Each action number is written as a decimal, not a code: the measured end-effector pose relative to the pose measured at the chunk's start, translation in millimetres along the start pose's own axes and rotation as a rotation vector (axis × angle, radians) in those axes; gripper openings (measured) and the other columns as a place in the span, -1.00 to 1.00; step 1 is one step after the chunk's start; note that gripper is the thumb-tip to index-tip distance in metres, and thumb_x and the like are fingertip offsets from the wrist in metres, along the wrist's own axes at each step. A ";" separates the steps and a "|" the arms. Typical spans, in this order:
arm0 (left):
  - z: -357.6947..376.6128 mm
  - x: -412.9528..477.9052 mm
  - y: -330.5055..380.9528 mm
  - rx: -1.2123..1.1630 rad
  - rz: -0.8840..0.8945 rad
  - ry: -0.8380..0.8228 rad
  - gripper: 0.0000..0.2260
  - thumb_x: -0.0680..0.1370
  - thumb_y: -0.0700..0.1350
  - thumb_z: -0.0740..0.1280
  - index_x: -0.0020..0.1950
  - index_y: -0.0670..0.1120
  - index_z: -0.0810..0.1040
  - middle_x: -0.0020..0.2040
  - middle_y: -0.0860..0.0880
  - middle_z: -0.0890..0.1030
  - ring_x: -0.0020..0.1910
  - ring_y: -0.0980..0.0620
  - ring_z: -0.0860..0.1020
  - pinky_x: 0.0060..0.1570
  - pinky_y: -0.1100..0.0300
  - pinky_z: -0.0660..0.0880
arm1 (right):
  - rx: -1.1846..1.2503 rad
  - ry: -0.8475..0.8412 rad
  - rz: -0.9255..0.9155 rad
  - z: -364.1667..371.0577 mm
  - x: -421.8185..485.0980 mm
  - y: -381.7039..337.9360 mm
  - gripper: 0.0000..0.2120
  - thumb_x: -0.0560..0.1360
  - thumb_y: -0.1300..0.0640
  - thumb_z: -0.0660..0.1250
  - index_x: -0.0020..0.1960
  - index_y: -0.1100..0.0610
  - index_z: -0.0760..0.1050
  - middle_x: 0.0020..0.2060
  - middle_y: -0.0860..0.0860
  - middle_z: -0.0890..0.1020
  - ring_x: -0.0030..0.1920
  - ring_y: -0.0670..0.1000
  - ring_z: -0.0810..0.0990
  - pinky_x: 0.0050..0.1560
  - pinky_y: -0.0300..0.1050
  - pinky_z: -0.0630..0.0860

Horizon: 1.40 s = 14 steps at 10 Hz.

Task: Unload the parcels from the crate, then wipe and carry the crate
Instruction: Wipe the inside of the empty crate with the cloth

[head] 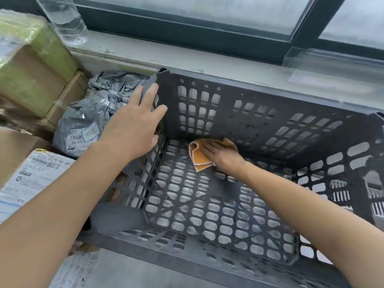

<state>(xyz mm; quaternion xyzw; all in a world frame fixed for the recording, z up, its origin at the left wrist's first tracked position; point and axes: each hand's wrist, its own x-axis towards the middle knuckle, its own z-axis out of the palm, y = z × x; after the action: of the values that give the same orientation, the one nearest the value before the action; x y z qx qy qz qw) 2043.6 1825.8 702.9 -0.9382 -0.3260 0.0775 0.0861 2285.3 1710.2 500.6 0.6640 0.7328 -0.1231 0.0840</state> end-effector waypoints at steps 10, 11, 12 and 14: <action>4.4 10.1 31.6 0.154 -0.105 -0.058 -0.51 0.57 0.12 0.23 0.43 -0.09 0.33 0.58 -0.29 -0.17 0.54 -0.37 -0.14 0.46 -0.29 0.00 | 0.021 -0.479 0.674 -31.0 -179.1 45.0 -0.69 0.61 0.25 0.14 0.29 0.26 0.50 0.25 0.23 0.52 0.27 0.25 0.48 0.19 -0.03 0.41; 6.6 14.5 37.6 0.167 -0.128 -0.060 -0.53 0.58 0.11 0.22 0.41 -0.09 0.34 0.57 -0.31 -0.17 0.53 -0.40 -0.12 0.45 -0.29 0.03 | 0.045 -0.665 0.436 -49.5 -179.7 22.9 -0.49 0.59 0.28 -0.20 0.12 0.15 0.54 -0.08 0.06 0.52 -0.19 -0.10 0.46 -0.37 -0.38 0.30; 11.7 15.3 38.8 0.173 -0.156 -0.036 -0.57 0.57 0.08 0.23 0.36 -0.12 0.42 0.58 -0.30 -0.16 0.53 -0.39 -0.11 0.46 -0.26 0.04 | -0.548 -1.190 0.098 -39.9 -192.7 8.4 -0.58 0.55 0.23 -0.26 -0.22 0.05 0.33 -0.32 -0.05 0.40 -0.43 -0.10 0.28 -0.74 -0.35 0.08; 16.0 16.9 38.2 0.162 -0.166 0.014 -0.53 0.53 0.11 0.28 0.34 -0.15 0.46 0.58 -0.29 -0.14 0.54 -0.36 -0.12 0.48 -0.23 0.03 | -0.266 -1.129 0.128 -36.7 -220.0 -11.5 -0.73 0.60 0.22 0.20 0.23 0.24 0.56 0.22 0.12 0.58 0.27 0.15 0.50 0.32 0.00 0.41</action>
<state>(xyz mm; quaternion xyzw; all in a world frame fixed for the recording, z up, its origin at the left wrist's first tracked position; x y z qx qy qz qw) 2076.3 1808.7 677.8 -0.8986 -0.3944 0.0896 0.1703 2298.3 1510.4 599.5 0.5224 0.5419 -0.3596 0.5514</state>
